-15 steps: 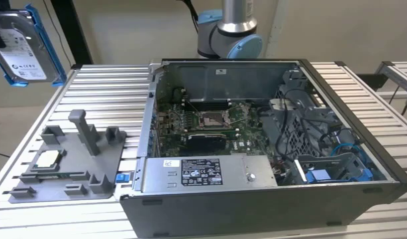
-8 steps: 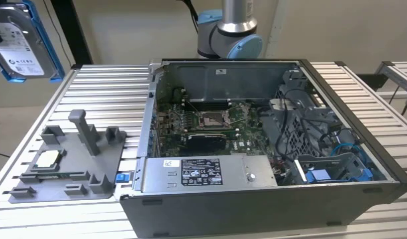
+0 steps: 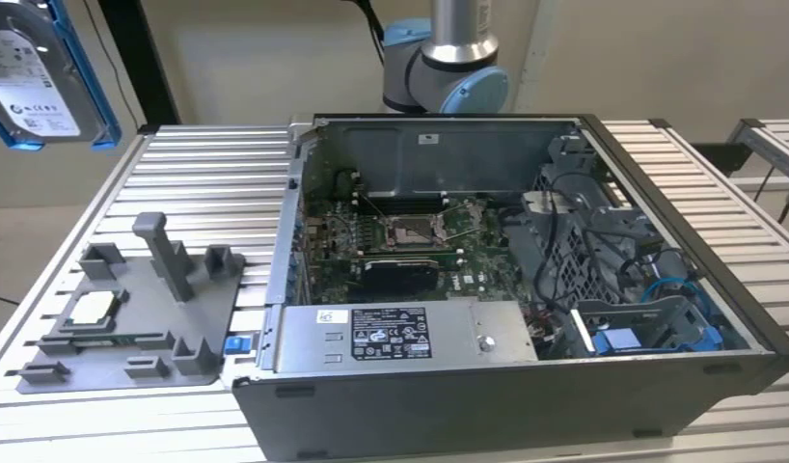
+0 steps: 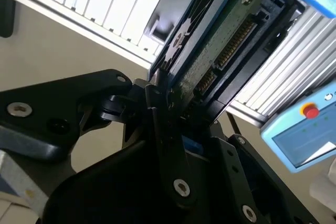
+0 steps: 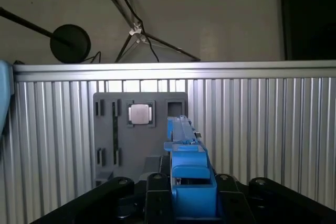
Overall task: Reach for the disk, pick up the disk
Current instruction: 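Pick up the disk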
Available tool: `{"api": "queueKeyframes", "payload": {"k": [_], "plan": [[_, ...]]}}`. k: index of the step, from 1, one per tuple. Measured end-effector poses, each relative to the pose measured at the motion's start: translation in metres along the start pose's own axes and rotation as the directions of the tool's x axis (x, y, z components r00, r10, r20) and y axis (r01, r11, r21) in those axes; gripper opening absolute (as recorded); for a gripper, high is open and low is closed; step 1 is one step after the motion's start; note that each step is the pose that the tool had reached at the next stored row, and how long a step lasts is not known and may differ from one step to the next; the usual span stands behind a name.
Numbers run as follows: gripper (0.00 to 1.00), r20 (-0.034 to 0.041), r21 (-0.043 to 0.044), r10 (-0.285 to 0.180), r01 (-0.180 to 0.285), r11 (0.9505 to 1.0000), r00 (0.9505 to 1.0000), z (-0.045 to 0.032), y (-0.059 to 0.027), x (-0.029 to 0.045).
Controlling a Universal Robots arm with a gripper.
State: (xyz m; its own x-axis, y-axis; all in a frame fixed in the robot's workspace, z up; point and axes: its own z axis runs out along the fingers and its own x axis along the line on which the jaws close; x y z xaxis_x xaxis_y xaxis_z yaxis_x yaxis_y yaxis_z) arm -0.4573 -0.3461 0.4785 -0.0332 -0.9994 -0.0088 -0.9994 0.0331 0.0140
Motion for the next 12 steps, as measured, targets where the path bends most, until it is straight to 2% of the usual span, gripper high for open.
{"api": "queueKeyframes", "payload": {"k": [4,12], "plan": [[0.00,0.0001,-0.0001,0.000,0.000,1.0000,1.0000,-0.0061,0.0001,-0.0001],[0.00,0.0003,0.0001,0.000,0.000,1.0000,1.0000,-0.0061,0.0001,-0.0001]]}}
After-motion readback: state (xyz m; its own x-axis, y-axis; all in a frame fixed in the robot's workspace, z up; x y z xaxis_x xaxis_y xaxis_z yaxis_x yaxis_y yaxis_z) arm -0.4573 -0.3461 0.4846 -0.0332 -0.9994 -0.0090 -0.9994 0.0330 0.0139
